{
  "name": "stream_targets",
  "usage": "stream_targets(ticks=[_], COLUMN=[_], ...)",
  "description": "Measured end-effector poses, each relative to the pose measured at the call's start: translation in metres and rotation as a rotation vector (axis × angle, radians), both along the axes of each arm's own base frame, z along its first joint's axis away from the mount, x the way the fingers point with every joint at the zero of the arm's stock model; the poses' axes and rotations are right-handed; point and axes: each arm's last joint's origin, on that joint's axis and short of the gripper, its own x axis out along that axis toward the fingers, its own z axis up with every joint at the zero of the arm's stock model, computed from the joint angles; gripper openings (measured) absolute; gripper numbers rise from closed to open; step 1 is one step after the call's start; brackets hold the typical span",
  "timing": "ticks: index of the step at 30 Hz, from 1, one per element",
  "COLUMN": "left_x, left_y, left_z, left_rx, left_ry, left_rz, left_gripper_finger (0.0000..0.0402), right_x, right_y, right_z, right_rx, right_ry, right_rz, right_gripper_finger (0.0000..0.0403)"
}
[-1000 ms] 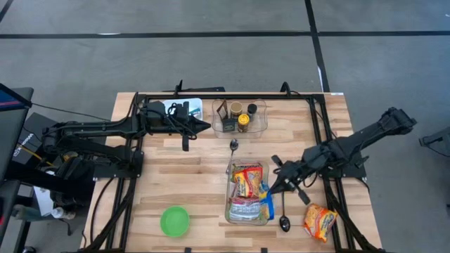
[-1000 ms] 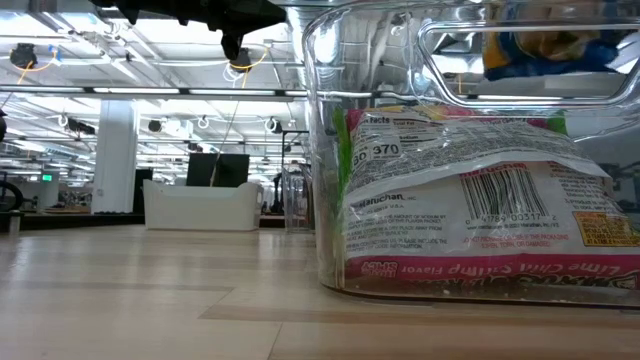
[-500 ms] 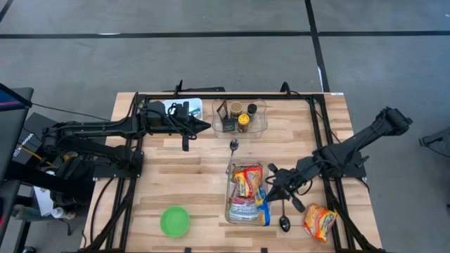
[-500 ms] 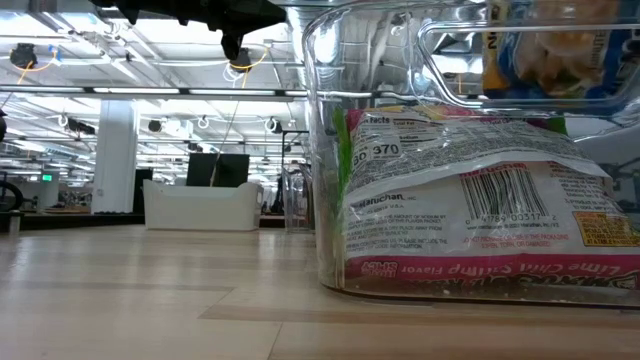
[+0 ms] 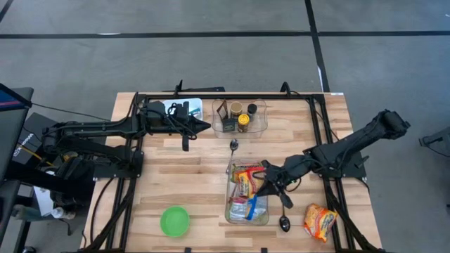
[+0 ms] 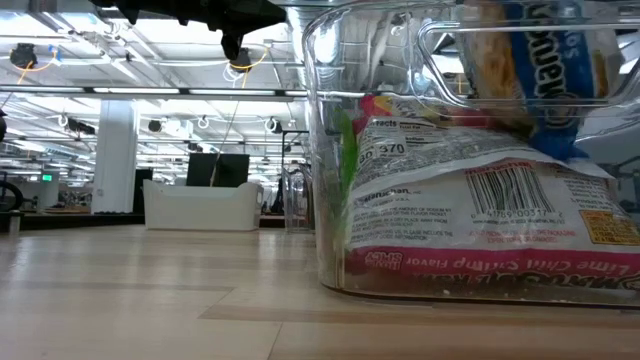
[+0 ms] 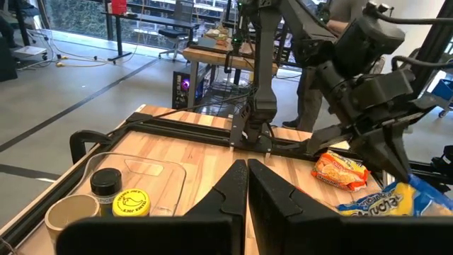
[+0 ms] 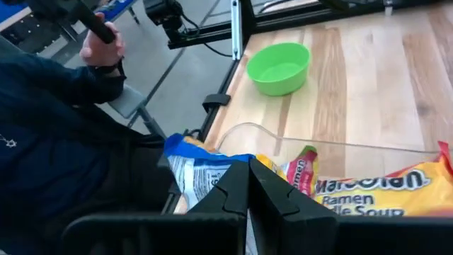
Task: Pick & Place Food Item
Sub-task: Put the blue noodle pack into the bottom transparent bin
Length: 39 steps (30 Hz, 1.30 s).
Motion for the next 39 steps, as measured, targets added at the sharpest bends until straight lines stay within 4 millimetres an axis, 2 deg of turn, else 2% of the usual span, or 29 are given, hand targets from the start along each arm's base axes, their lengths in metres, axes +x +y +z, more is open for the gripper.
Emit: stream_targets(ticks=[12, 17, 24, 31, 34, 39], left_x=[0.0, 0.0, 0.0, 0.0, 0.0, 0.0], left_y=[0.0, 0.0, 0.0, 0.0, 0.0, 0.0], left_z=[0.0, 0.0, 0.0, 0.0, 0.0, 0.0], left_rx=[0.001, 0.0, 0.002, 0.002, 0.003, 0.003], left_ry=[-0.001, 0.0, 0.0, -0.001, -0.001, -0.001], left_rz=[0.0, 0.0, 0.0, 0.0, 0.0, 0.0], left_gripper_finger=[0.0008, 0.0008, 0.0008, 0.0008, 0.0008, 0.0008], right_x=[0.02, 0.025, 0.036, 0.042, 0.046, 0.049], right_y=[-0.019, -0.025, -0.023, -0.024, -0.024, -0.025], right_z=[-0.018, -0.02, -0.011, -0.023, -0.029, -0.036], right_rx=[0.071, 0.08, 0.109, 0.095, 0.093, 0.088], right_ry=[0.099, 0.118, 0.096, 0.16, 0.174, 0.194], right_rz=[0.01, 0.007, 0.066, 0.053, 0.046, 0.04], right_gripper_finger=[0.0, 0.0, 0.0, 0.0002, 0.0018, 0.0069])
